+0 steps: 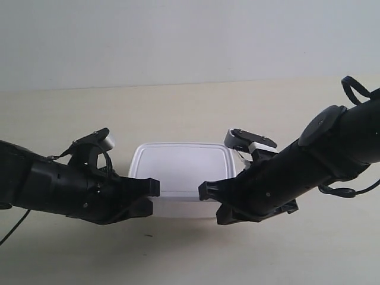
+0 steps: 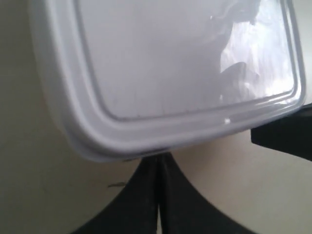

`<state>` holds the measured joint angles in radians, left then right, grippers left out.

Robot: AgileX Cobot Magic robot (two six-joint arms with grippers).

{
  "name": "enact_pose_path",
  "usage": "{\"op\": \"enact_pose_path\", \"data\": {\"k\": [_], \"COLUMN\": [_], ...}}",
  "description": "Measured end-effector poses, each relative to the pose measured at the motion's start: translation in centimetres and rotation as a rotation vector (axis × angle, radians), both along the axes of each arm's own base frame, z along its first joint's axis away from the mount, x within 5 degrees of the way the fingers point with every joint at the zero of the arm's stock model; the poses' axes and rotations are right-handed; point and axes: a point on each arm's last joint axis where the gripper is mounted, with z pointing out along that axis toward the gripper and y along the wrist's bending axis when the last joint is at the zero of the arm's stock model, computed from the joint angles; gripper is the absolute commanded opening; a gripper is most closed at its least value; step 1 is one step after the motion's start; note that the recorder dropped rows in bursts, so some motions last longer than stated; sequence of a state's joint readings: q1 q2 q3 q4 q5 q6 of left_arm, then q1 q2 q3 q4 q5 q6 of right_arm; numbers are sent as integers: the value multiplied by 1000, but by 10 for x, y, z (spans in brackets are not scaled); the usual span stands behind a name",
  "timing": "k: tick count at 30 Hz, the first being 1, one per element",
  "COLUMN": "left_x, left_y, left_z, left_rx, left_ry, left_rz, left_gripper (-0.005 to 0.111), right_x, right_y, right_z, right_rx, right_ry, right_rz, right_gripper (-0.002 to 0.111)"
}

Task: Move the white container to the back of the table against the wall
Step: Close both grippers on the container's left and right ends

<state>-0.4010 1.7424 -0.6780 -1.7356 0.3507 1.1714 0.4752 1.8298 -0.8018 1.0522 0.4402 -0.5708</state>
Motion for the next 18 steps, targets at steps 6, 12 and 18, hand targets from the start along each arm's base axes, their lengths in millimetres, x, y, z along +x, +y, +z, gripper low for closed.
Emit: {"op": "enact_pose_path", "data": {"k": [6,12,18], "left_x": [6,21,32], "left_y": [-1,-7,-10], "left_z": [-16,-23,-20], "left_rx": [42,54,66], "left_ry": [23,14,-20], "left_rz": [-13,-24,-21], "left_gripper": [0,0,0], "right_x": [4,8,13], "right_y": [-2,-4,-7], "right_z": [0,0,0], "right_rx": [-23,-43,-67], "right_ry": [-47,-84,-130], "right_rz": [-14,-34,-64], "right_gripper": [0,0,0]}}
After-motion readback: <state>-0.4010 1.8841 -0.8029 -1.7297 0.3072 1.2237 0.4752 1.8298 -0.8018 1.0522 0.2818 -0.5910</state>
